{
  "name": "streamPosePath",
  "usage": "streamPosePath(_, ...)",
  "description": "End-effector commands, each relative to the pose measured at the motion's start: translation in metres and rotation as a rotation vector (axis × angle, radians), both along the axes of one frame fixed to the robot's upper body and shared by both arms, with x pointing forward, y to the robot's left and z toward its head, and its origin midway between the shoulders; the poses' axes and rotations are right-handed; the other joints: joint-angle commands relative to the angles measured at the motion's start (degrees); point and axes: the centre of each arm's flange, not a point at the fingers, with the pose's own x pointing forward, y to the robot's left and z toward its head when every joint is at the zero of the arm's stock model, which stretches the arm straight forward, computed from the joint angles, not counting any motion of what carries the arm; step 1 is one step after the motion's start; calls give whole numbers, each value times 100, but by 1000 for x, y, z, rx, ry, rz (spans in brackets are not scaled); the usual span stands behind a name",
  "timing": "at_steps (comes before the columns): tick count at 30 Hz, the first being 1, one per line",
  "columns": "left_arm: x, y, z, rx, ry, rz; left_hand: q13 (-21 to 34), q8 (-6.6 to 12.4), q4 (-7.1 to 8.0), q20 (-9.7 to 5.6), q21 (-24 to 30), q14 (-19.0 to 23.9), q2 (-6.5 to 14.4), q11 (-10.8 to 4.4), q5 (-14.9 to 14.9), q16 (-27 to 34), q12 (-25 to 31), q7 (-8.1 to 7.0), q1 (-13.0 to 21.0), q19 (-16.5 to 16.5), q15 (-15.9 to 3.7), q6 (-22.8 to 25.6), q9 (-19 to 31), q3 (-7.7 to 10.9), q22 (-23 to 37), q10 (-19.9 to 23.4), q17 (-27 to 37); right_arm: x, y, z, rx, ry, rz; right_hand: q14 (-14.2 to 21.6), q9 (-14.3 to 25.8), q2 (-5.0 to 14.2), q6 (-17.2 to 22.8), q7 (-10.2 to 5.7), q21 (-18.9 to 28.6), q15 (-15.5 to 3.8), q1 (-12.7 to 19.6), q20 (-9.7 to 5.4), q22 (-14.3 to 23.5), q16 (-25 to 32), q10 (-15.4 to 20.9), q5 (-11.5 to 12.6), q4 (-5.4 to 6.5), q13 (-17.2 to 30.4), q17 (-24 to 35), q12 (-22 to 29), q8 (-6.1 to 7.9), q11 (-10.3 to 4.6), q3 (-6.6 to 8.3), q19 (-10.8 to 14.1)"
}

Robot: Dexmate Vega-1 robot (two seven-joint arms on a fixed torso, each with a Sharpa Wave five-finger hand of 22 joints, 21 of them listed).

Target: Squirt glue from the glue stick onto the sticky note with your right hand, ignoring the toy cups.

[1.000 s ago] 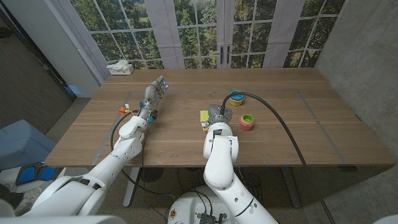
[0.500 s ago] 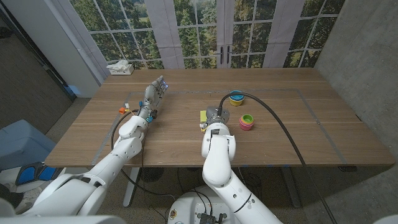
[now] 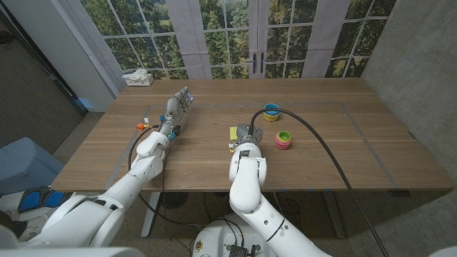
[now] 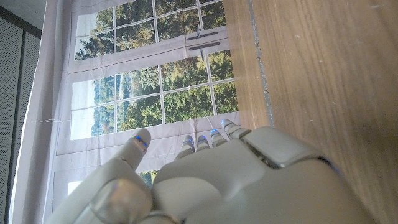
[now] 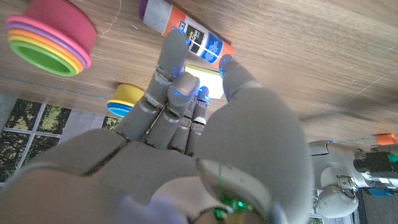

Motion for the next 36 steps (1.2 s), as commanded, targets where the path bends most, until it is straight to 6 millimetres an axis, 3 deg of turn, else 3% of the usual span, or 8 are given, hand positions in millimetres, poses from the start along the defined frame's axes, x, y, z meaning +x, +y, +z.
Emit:
streamPosePath(1, 3, 1, 1, 1, 4, 0, 31, 24, -13, -458, -1, -286, 474, 1, 42, 9, 47, -8, -2, -35, -56, -1, 25, -16, 10, -61, 12, 8, -1, -7, -37, -58, -56, 0, 42, 19, 93, -27, 84, -14, -11, -27, -1, 58, 60, 51, 8, 51, 19, 40, 76, -11, -28, -46)
streamPosePath(36, 7, 1, 0, -1, 16, 0, 31, 23, -32, -451, 0, -281, 455, 3, 42, 7, 47, -13, -9, -38, -56, -1, 25, -26, 10, -60, 8, 29, -2, -17, -77, 59, -109, -9, 137, 151, 209, -70, 265, -8, 105, -32, -126, 209, 210, 55, 55, 263, 16, 49, 185, -86, -104, -126)
